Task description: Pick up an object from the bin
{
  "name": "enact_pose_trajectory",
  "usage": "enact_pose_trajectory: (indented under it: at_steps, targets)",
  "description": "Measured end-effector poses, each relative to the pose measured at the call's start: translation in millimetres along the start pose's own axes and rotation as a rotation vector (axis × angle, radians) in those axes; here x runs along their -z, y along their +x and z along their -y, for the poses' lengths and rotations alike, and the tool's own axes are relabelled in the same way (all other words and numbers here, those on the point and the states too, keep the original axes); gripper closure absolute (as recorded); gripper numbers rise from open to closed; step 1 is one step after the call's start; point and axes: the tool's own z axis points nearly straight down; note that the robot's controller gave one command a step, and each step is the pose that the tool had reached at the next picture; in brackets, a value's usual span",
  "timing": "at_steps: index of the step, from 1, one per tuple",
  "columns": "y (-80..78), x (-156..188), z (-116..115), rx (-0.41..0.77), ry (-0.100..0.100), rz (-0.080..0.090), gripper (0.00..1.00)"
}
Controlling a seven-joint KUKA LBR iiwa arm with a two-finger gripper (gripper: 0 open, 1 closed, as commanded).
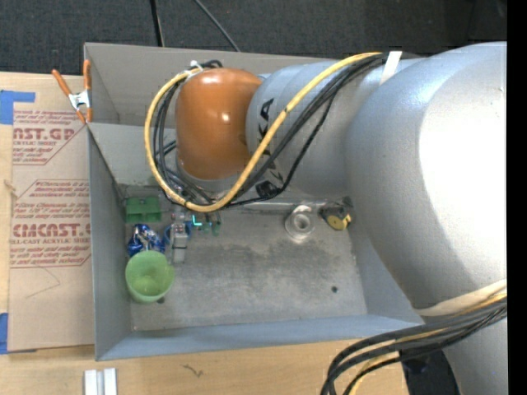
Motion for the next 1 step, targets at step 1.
enact_pose_trajectory:
  at_steps: [1]
  targets:
    - [23.1,-31.7,-15.8,0.256,0.007,0.018,0.0]
